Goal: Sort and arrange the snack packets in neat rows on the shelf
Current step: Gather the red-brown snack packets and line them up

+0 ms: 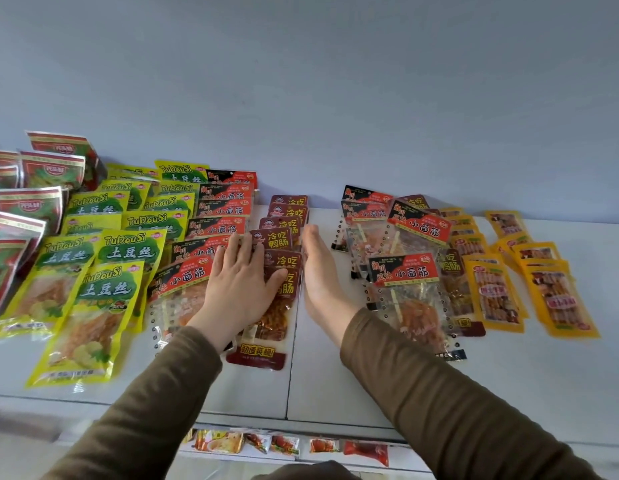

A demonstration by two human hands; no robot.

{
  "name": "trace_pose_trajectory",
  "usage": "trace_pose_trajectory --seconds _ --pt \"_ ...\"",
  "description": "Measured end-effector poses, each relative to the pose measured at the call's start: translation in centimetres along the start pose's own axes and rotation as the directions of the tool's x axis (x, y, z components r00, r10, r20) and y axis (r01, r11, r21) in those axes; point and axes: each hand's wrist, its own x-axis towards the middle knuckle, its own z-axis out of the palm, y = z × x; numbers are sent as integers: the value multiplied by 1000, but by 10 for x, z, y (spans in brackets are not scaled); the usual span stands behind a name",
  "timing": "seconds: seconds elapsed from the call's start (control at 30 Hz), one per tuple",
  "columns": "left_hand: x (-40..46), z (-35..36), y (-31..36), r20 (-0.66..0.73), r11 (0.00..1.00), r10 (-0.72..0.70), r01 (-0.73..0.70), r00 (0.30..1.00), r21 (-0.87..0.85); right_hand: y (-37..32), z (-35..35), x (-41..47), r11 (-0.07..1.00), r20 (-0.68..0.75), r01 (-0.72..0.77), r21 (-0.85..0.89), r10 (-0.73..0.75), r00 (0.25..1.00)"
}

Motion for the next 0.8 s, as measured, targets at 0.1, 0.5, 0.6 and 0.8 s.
trace_pose_trajectory --seconds 0.1,0.5,0.6,0.8 --pt "3 3 3 4 998 14 -14 1000 -56 2 3 0 1000 -11 7 9 -7 1000" --pt "-37 -14 -5 -162 979 150 -169 975 -110 -1 -19 3 994 -27 23 106 -20 999" --pt "-62 -4 9 -64 942 335 -335 940 14 0 -21 4 992 -12 28 124 -27 1000" --pt "-67 22 24 -37 971 239 -238 970 25 -2 -19 2 992 6 23 125 -24 1000"
